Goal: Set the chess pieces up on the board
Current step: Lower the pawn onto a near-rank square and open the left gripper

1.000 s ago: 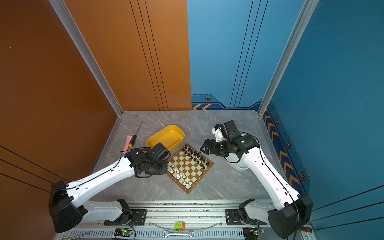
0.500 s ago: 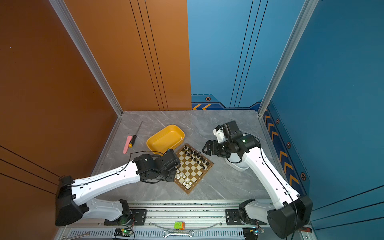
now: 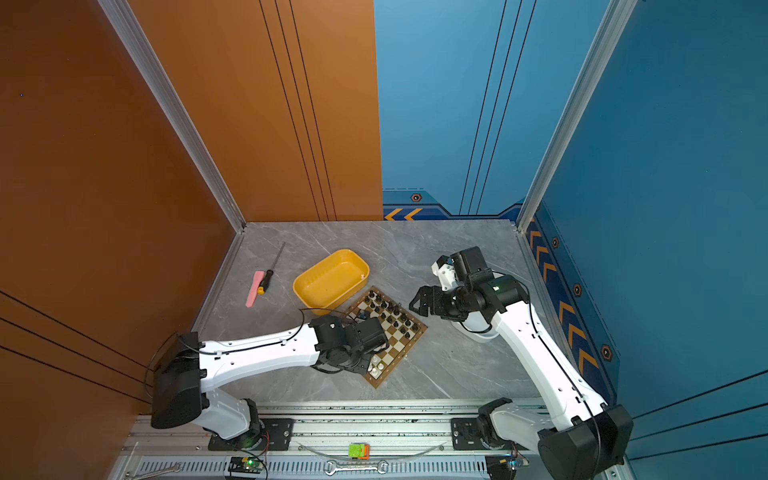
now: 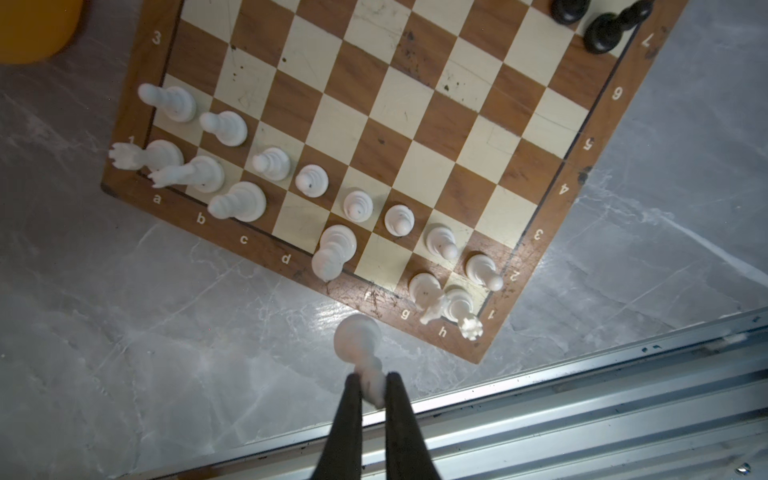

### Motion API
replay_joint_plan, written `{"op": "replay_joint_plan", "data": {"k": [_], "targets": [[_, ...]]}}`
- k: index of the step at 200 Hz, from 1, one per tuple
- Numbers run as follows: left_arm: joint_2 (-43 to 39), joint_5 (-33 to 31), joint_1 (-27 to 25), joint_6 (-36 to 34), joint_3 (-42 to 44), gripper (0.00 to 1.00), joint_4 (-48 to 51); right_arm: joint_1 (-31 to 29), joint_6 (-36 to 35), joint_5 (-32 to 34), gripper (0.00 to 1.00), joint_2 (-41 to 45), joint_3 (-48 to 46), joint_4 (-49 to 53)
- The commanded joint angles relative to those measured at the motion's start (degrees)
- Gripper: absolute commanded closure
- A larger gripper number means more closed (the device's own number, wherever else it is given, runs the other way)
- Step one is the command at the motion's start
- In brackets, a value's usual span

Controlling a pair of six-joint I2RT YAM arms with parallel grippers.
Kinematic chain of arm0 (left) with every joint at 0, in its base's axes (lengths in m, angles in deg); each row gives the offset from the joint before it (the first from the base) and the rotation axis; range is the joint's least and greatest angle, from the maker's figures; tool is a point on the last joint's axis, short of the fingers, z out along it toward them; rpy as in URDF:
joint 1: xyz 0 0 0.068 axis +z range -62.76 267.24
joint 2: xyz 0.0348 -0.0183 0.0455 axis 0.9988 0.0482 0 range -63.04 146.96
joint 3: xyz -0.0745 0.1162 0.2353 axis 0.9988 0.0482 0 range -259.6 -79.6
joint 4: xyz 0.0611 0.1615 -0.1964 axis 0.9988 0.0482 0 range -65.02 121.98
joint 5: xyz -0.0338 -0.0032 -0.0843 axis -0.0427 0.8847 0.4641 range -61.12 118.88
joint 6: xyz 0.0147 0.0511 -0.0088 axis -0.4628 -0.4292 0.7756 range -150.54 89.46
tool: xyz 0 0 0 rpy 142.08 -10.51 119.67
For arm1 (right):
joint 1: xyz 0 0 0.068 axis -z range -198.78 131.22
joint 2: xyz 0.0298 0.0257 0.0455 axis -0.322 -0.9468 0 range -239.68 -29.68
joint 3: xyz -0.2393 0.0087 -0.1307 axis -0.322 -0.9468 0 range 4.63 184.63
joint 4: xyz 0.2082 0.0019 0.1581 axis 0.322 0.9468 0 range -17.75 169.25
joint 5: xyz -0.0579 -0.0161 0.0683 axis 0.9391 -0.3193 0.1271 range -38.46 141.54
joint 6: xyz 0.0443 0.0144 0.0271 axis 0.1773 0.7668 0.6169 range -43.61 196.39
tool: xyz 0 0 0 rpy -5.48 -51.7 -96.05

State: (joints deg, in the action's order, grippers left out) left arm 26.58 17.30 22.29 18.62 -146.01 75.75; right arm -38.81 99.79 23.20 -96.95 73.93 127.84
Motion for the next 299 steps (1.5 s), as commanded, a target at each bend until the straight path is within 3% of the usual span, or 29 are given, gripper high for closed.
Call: {"op": "replay_joint_plan", "data": {"k": [1,78,299], "targets": [[1.37,-0.22,-0.43,-0.17,-0.96,0.98,-1.59,0.6,-1.43,-0.14,0.15,1.67,-0.99,2.34],[5.95,0.75,0.61,-2.14,-1.15,0.98,-3.95,1.54,-1.34,0.13,0.15,2.43,-0.74,3.03],[5.35,4.23,3.43,-3.88,2.83,0.95,-6.9,2.63,-1.07,1.01,0.15,1.85,0.46,3.29]]}}
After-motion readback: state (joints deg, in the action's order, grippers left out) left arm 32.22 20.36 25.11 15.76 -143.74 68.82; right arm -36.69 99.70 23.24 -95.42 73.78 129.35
